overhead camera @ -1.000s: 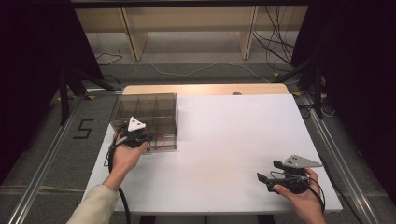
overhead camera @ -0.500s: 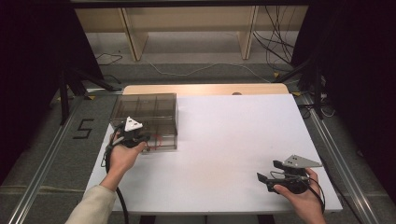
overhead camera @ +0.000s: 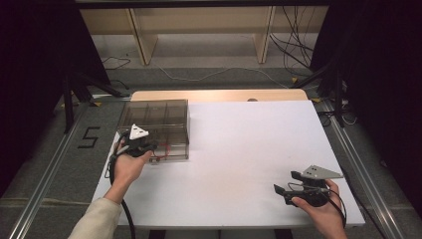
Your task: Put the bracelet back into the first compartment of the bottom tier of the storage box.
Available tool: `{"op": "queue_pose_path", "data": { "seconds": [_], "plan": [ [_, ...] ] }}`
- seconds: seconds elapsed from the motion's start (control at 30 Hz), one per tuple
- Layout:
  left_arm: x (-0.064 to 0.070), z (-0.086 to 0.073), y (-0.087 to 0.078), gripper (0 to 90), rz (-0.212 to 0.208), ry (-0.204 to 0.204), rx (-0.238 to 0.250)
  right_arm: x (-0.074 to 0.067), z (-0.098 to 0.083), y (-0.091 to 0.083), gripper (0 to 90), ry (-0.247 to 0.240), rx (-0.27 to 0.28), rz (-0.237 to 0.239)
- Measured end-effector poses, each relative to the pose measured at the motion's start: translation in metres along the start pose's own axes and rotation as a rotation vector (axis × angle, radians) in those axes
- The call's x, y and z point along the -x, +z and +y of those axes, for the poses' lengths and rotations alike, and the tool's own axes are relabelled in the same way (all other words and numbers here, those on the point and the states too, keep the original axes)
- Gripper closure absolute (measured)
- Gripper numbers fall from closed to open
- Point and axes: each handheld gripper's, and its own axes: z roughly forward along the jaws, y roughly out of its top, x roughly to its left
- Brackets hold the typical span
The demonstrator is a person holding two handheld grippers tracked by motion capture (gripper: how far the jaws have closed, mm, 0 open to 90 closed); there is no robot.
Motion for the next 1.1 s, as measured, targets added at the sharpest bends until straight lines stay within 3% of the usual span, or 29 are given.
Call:
{"op": "queue_pose_path", "data": {
  "seconds": [1.1],
  "plan": [
    [-0.025, -0.008, -0.012, 87.5, 0.05, -0.041, -0.018, 0.0, 0.0, 0.0, 16.7, 0.0, 0.001, 0.0]
  ]
}}
